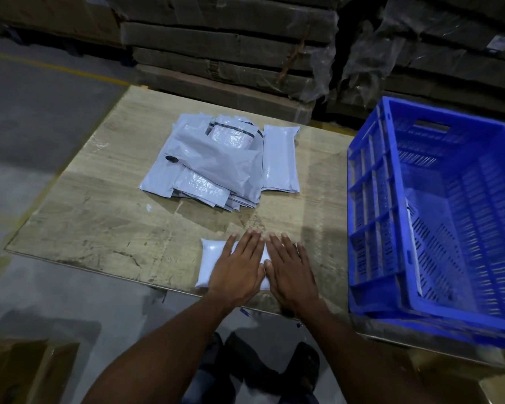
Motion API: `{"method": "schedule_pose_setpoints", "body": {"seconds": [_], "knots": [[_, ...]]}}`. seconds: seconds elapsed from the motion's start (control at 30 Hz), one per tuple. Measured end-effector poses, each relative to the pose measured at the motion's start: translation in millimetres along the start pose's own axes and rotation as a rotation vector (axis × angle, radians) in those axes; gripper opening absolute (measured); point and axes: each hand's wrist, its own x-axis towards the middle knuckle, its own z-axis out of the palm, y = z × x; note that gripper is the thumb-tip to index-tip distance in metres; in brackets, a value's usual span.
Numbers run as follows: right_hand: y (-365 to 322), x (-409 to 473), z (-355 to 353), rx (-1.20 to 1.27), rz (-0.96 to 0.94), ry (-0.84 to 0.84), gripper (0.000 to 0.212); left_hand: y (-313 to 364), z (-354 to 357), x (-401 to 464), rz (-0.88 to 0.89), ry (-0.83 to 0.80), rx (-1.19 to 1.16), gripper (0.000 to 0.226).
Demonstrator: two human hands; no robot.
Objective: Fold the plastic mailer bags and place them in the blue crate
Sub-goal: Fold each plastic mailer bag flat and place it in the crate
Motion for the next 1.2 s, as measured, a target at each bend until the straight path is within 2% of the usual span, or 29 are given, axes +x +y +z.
{"method": "schedule_pose_setpoints", "body": {"seconds": [0.33, 0.6, 0.87, 1.07, 1.2], "knots": [[0.4, -1.0, 9.8, 0.028, 0.007, 0.041, 0.056, -1.4, 12.1, 0.6, -0.007, -0.002, -0.029, 0.063], [2.2, -3.2, 13.6, 0.031, -0.006, 0.05, 0.052, -1.0, 11.6, 0.0, -0.01, 0.056, -0.026, 0.061], [1.9, -2.1, 15.2, -0.035, 0.005, 0.021, 0.051, -2.4, 12.8, 0.0, -0.002, 0.053, -0.034, 0.061], [1.6, -2.8, 14.1, 0.011, -0.004, 0.048, 0.05, -4.4, 14.0, -1.4, -0.023, 0.012, -0.054, 0.064], [2.8, -3.5, 16.1, 0.026, -0.013, 0.069, 0.046, -4.1, 14.3, -1.2, -0.014, 0.005, -0.037, 0.059]]}}
